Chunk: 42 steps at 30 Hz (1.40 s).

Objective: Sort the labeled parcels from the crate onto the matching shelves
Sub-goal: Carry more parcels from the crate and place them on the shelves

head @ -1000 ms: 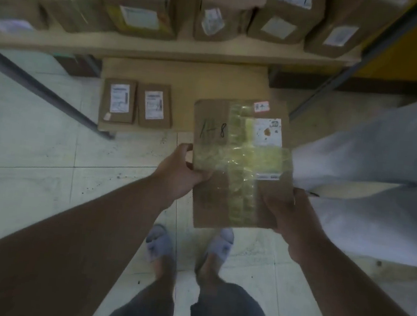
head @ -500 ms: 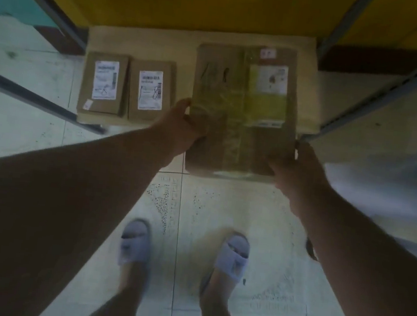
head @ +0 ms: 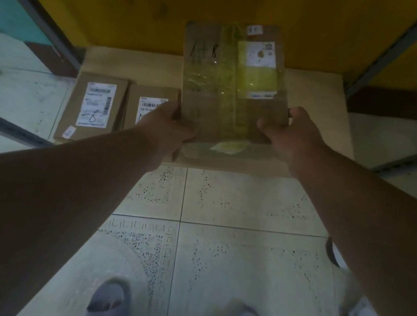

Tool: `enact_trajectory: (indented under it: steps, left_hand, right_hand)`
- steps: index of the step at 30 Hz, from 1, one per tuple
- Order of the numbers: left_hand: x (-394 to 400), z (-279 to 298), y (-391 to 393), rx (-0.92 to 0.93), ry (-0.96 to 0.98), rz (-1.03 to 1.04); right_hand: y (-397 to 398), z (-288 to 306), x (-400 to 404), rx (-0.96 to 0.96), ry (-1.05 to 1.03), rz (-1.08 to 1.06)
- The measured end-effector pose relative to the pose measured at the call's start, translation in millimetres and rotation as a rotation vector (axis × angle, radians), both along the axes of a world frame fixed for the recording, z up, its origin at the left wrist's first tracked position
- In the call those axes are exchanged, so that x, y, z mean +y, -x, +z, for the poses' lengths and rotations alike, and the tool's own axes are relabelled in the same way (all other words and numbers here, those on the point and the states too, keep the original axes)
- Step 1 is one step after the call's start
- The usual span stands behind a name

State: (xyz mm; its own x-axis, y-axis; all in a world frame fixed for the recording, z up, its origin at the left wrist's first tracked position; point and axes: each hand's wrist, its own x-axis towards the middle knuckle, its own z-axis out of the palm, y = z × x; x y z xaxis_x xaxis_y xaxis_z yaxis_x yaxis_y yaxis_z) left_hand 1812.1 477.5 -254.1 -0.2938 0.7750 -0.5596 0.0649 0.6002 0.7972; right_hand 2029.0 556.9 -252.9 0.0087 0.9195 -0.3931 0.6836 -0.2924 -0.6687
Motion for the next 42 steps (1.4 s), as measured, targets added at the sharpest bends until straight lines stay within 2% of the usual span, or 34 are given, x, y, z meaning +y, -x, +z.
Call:
enact_trajectory:
  steps: [4, 7, 11, 18, 21, 24, 27, 31, 36, 42]
  left_hand:
    - [11, -14, 7, -0.044, -0.008, -0.123]
    - [17, -26, 14, -0.023, -0.006, -0.183]
    - [23, -50, 16, 0.126, 0.002, -0.109]
    - [27, -65, 12, 0.365, 0.030, -0.111]
    - [14, -49, 4, 0.558, 0.015, -0.128]
    - [-22, -27, -7, 0.706, -0.025, -0.213]
    - [-85, 5, -17, 0.700, -0.012, -0.301]
    - [-185, 59, -2, 0.683, 0.089, -0.287]
    - [-321, 145, 45, 0.645, 0.213, -0.146]
    - [-457, 290, 108, 0.611, 0.242, 0.199]
  right_hand:
    - [13, -12, 17, -0.075, -0.081, 0.027]
    - [15, -22, 29, -0.219, -0.217, 0.130]
    - [20, -36, 37, -0.289, -0.306, 0.299]
    - [21, -55, 33, -0.434, -0.209, 0.408]
    - [25, -40, 19, -0.525, -0.210, 0.453]
    - [34, -1, -8, -0.553, -0.268, 0.519]
    - [52, 42, -52, -0.482, -0.268, 0.612]
    - [102, 94, -126, -0.387, -0.229, 0.755]
    - [182, 185, -211, -0.305, -0.237, 0.905]
    - [291, 354, -330, -0.209, -0.245, 1.154]
